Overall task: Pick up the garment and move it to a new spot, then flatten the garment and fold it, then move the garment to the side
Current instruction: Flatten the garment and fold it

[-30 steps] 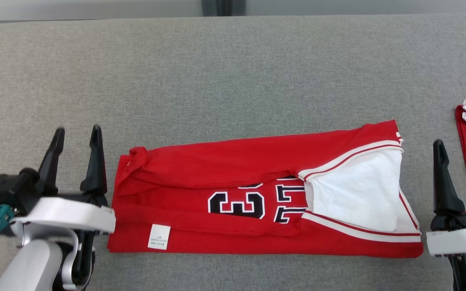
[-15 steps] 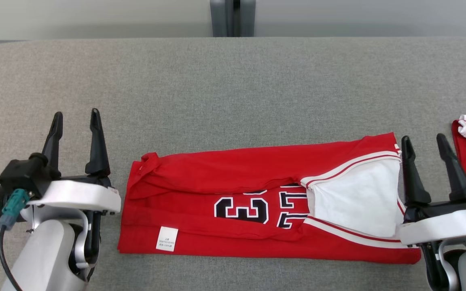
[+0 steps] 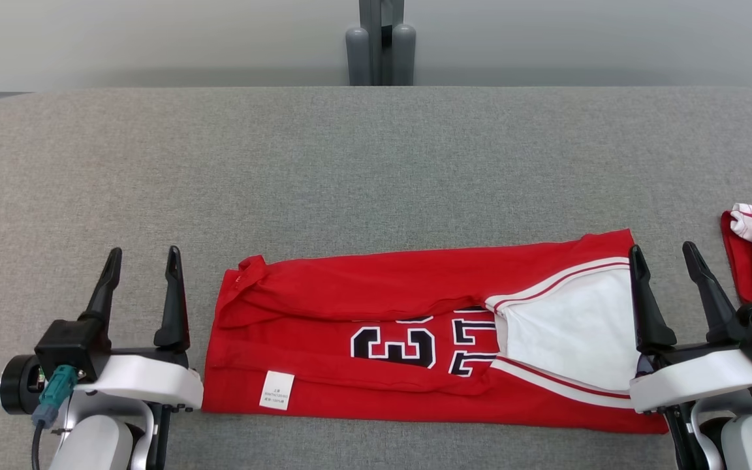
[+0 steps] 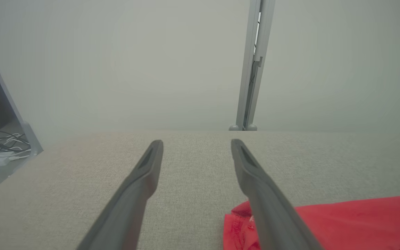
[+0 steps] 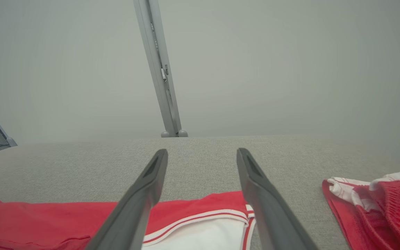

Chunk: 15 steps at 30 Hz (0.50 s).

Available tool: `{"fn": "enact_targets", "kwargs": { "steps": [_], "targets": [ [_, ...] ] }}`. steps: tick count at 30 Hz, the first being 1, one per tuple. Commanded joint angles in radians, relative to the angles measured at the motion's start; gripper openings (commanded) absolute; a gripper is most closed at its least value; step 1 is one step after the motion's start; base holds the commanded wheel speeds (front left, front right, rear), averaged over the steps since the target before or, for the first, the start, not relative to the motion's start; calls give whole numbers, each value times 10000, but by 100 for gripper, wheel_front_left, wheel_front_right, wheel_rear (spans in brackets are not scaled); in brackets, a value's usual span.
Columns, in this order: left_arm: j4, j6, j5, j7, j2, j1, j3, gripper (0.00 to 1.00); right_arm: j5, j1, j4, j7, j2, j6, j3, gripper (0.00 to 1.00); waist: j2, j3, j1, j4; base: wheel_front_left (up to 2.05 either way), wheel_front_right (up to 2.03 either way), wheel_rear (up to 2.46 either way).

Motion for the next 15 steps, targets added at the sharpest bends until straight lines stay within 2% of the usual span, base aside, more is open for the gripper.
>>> {"fn": "enact_targets", "kwargs": {
  "steps": [1,9,15],
  "targets": [
    [37,-72,123,-33,-9,101,26,100,87,111,16,-1,-46,3,-43,100,0,-25,0,24,0,0,0],
    [110,-186,207,-34,-46,-54,114,100,74,58,74,59,-47,3,-46,100,0,16,0,50,0,0,0],
    [245,-334,226,-34,-79,-194,21,100,65,44,554,418,-48,3,-85,100,0,178,0,110,0,0,0]
  ]
}}
